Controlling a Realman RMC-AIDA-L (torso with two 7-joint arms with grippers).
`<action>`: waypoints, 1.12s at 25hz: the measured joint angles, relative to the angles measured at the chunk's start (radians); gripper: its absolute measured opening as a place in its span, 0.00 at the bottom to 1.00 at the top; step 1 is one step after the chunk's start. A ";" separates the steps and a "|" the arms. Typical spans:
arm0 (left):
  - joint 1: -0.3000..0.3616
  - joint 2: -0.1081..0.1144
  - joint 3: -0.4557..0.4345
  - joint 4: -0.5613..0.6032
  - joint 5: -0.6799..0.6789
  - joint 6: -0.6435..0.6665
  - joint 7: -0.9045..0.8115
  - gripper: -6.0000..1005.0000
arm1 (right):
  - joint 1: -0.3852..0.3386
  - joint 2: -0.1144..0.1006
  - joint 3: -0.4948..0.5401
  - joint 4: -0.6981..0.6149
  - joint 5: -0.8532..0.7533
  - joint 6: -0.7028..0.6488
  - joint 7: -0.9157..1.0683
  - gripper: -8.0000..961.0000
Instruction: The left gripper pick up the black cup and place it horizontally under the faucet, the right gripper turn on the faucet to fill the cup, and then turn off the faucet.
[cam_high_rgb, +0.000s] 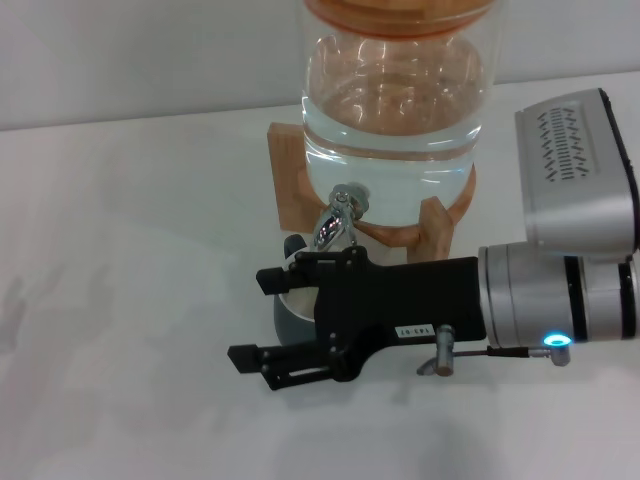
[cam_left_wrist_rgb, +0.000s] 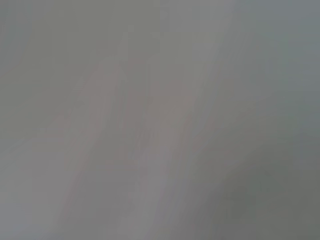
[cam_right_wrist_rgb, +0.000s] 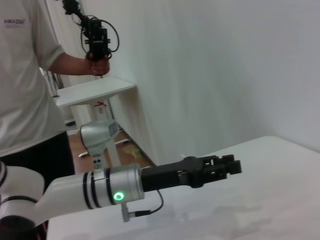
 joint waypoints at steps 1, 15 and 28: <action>0.000 0.000 0.000 0.001 0.000 0.000 0.000 0.46 | 0.000 0.000 -0.005 0.000 -0.001 -0.013 0.000 0.86; 0.002 0.000 0.001 0.006 0.003 0.000 0.001 0.46 | 0.001 0.000 0.001 0.039 -0.002 -0.068 -0.013 0.86; 0.000 0.000 0.002 0.001 0.001 0.000 0.001 0.46 | 0.003 -0.004 0.057 0.057 -0.015 -0.026 -0.015 0.86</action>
